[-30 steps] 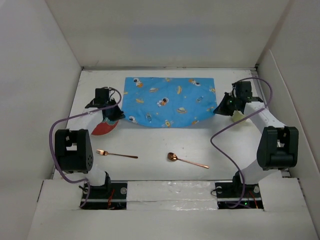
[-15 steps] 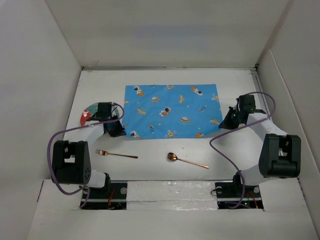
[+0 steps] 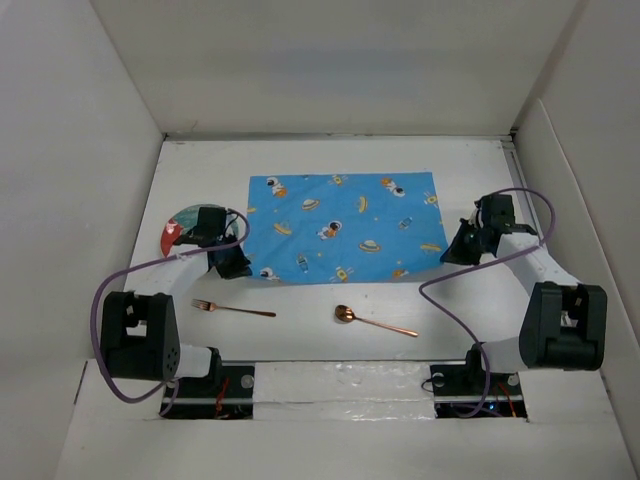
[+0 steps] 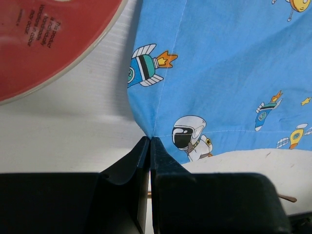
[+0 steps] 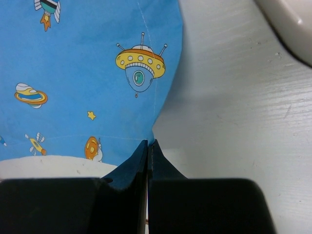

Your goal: Set the dinner table for one person

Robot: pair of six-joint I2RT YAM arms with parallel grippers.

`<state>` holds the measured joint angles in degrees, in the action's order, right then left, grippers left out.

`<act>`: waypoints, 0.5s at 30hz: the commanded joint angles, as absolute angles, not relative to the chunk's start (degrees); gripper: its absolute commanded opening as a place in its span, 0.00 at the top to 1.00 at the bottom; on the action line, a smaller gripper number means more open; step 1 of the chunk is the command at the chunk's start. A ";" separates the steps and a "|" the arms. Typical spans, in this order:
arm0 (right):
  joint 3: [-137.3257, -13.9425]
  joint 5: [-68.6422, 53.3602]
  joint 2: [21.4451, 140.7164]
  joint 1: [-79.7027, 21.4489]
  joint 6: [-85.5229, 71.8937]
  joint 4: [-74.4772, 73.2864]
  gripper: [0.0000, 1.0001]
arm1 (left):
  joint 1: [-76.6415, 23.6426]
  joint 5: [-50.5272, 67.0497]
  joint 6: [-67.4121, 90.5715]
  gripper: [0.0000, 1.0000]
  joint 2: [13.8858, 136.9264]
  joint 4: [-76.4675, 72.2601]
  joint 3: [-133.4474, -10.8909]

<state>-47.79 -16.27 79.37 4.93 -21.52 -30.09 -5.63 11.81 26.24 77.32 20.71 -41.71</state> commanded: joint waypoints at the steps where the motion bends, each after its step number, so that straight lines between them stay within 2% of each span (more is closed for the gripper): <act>1: -47.64 -15.47 77.79 5.10 -20.13 -32.08 1.00 | -5.62 10.20 27.33 1.00 74.97 23.73 -43.24; 6: -47.55 -15.73 78.05 5.10 -19.95 -32.43 1.00 | -5.62 10.20 27.51 1.00 75.23 24.26 -43.77; 8: -47.55 -15.64 77.96 5.10 -19.95 -32.52 1.00 | -5.62 9.76 27.51 0.88 75.23 24.52 -43.86; 9: -47.46 -15.91 77.87 5.10 -19.95 -32.61 0.99 | -5.62 9.67 27.60 0.76 75.06 24.61 -44.12; 12: -48.25 -16.34 76.91 5.10 -20.30 -33.39 0.85 | -5.62 9.14 27.51 0.60 74.53 24.96 -45.08; 15: -50.70 -16.18 74.63 5.10 -20.83 -35.24 0.65 | -5.62 8.44 26.98 0.56 73.74 25.93 -48.07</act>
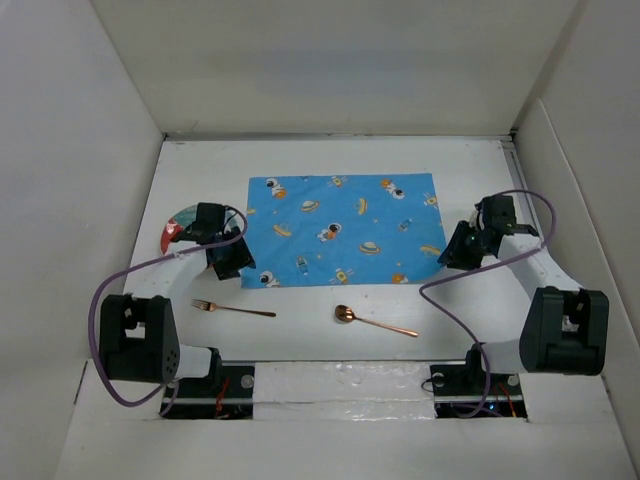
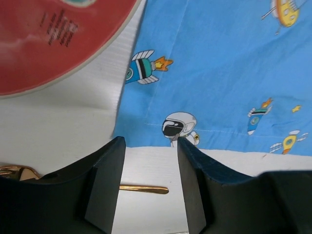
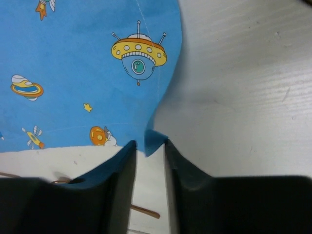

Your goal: Set the dinner table for one person

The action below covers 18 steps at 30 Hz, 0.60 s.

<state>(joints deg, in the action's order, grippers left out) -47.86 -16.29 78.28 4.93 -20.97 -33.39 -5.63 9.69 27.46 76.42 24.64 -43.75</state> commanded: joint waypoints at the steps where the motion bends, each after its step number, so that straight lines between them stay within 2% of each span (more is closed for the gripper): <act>1: -51.76 -15.82 74.01 5.10 -20.74 -36.64 0.58 | -5.62 8.18 26.29 0.56 73.48 26.62 -49.21; 4: -57.36 -14.51 71.82 5.10 -20.30 -39.97 0.50 | -5.62 8.17 25.58 0.57 72.16 27.86 -54.48; 7: -62.99 -13.71 70.06 1.86 -20.48 -41.04 0.51 | -5.62 9.39 24.79 0.65 70.32 28.12 -60.10; 8: -63.89 -13.71 69.70 0.54 -21.00 -40.52 0.56 | -5.62 10.01 24.52 0.68 69.62 28.12 -62.64; 9: -64.68 -14.58 69.52 -0.95 -21.53 -39.82 0.64 | -5.62 10.72 24.43 0.78 69.26 27.95 -63.80; 10: -65.30 -15.37 69.52 -2.71 -22.49 -37.73 0.86 | -5.62 12.29 24.43 0.85 68.82 27.60 -65.03; 11: -66.17 -15.90 70.04 -6.99 -23.72 -36.31 1.00 | -5.62 13.26 24.52 0.93 67.95 27.25 -67.39; 12: -66.27 -16.34 70.57 -9.55 -26.25 -34.47 1.00 | -5.62 14.05 24.96 1.00 67.50 26.99 -68.37; 16: -68.02 -16.87 78.11 -23.35 -32.95 -19.91 1.00 | -5.62 16.43 27.68 1.00 64.96 24.53 -72.85; 18: -72.30 -17.49 86.45 -30.28 -35.84 -15.75 1.00 | -5.62 16.44 28.47 1.00 62.94 24.17 -74.35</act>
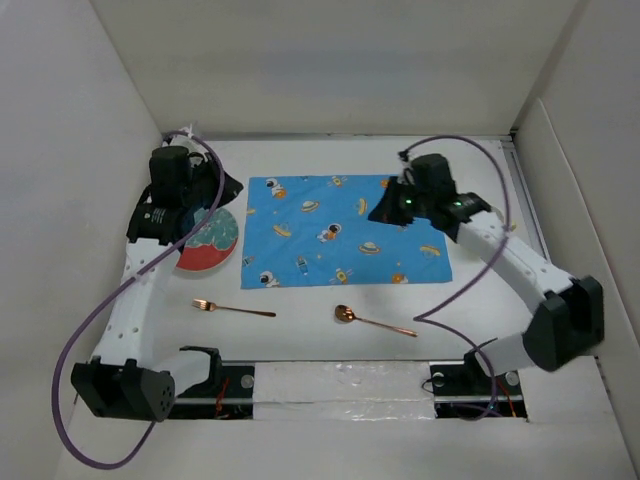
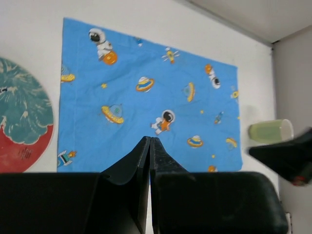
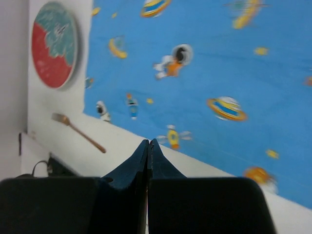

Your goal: Set the dinner table for one person

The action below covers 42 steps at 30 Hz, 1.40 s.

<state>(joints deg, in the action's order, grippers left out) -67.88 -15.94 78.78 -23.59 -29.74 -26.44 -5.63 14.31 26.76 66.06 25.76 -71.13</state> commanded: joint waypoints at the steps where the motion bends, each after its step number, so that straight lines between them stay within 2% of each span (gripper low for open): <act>1: -74.60 -17.75 89.36 -32.32 -36.47 -13.21 1.00 | -5.62 16.00 28.48 1.00 62.49 25.21 -75.31; 5: -86.90 -17.31 103.51 -39.72 -38.14 -10.55 1.00 | -7.03 13.80 27.95 1.00 59.95 27.86 -77.17; 6: -92.93 -18.10 110.58 -41.73 -40.06 -8.63 0.87 | -7.73 16.24 29.08 0.93 58.72 26.47 -75.25; 7: -92.99 -18.11 110.65 -41.75 -40.08 -8.61 0.87 | -7.73 16.26 29.44 0.93 58.10 26.46 -75.23; 8: -94.47 -18.80 113.00 -42.27 -41.04 -7.57 0.81 | -7.73 17.56 29.79 0.87 57.57 25.67 -73.06; 9: -96.05 -19.50 115.03 -42.28 -42.61 -6.08 0.71 | -7.73 20.01 30.14 0.78 57.31 24.53 -72.08; 12: -105.52 -19.69 125.03 -45.43 -44.47 -5.62 0.55 | -8.43 21.35 30.67 0.70 56.17 22.94 -70.93; 15: -112.74 -19.60 130.85 -47.02 -45.61 -7.64 0.48 | -10.54 20.30 29.71 0.69 56.16 22.94 -71.89; 20: -128.54 -14.69 142.79 -50.09 -46.67 -12.38 0.46 | -15.63 17.32 28.22 0.68 56.08 25.31 -73.30; 25: -138.59 -11.34 150.46 -50.63 -47.72 -16.69 0.46 | -19.86 15.29 27.16 0.68 56.07 26.45 -74.09; 34: -141.41 -12.56 156.35 -52.38 -51.76 -15.64 0.45 | -24.52 10.99 24.52 0.68 56.43 27.95 -76.20; 41: -143.09 -15.91 160.48 -53.09 -57.91 -10.20 0.53 | -25.66 10.20 23.29 0.68 55.81 28.30 -73.57; 42: -143.09 -16.00 160.66 -53.09 -58.88 -9.67 0.57 | -25.66 9.85 23.20 0.68 55.72 28.56 -73.48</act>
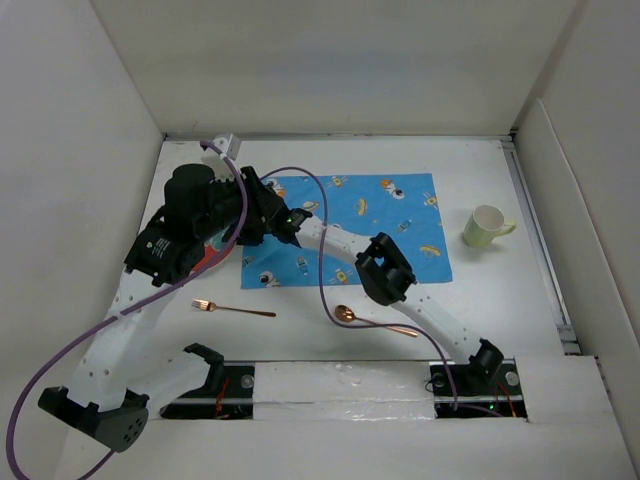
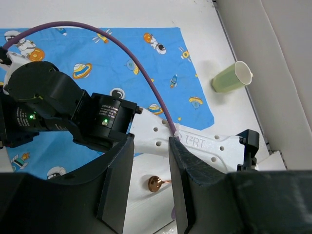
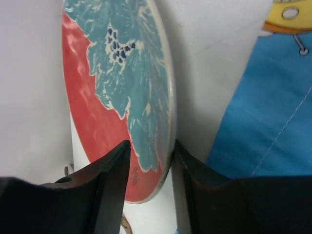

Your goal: Set the dinner table for one person

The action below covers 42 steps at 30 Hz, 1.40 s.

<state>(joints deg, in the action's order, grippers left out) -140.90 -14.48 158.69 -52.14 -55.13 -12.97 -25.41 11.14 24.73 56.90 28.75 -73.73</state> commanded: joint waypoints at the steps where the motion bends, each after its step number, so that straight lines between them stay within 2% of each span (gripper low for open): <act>1: -143.00 -16.00 160.75 -53.09 -59.15 -9.32 0.59 | -25.66 9.67 23.20 0.68 55.55 28.65 -73.30; 2: -142.82 -16.00 160.84 -53.09 -59.67 -8.88 0.60 | -25.66 9.49 23.12 0.68 55.37 28.74 -72.95; 3: -142.56 -16.08 160.84 -53.09 -60.81 -8.01 0.68 | -25.66 9.14 22.94 0.68 55.37 28.83 -72.95; 5: -142.21 -16.26 160.75 -53.09 -61.78 -6.78 0.77 | -25.66 8.53 22.68 0.68 55.20 29.18 -73.12; 6: -141.51 -16.35 159.88 -53.09 -62.66 -4.85 0.87 | -25.66 7.74 22.50 0.68 55.20 29.53 -73.30; 9: -140.54 -17.31 156.73 -53.09 -64.59 -0.63 1.00 | -25.66 5.37 22.06 0.68 55.20 30.15 -74.70; 15: -140.19 -20.74 148.55 -50.98 -65.48 7.90 1.00 | -25.66 6.06 22.59 0.67 57.65 27.69 -81.11; 18: -134.23 -22.41 140.82 -48.43 -64.78 10.71 1.00 | -25.66 5.37 22.68 0.64 59.50 26.11 -85.68; 20: -124.17 -23.72 132.59 -45.81 -64.77 13.26 1.00 | -25.66 4.05 22.24 0.59 60.82 25.93 -89.10; 23: -113.32 -26.27 121.96 -42.46 -64.60 16.43 1.00 | -25.66 2.46 22.41 0.58 62.49 25.58 -91.05; 30: -82.15 -30.84 101.29 -32.09 -58.19 13.62 1.00 | -25.14 0.97 24.43 0.56 65.30 21.88 -86.31; 37: -66.99 -34.45 89.76 -22.69 -54.58 12.39 1.00 | -25.14 3.60 25.05 0.57 70.57 22.94 -83.76; 42: -61.00 -37.53 88.15 -17.58 -51.86 11.43 1.00 | -25.14 4.39 26.19 0.57 72.24 22.33 -82.18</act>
<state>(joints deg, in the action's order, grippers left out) -60.82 -30.30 91.88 -19.18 -52.90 3.57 -25.39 3.25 24.99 73.10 24.58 -82.32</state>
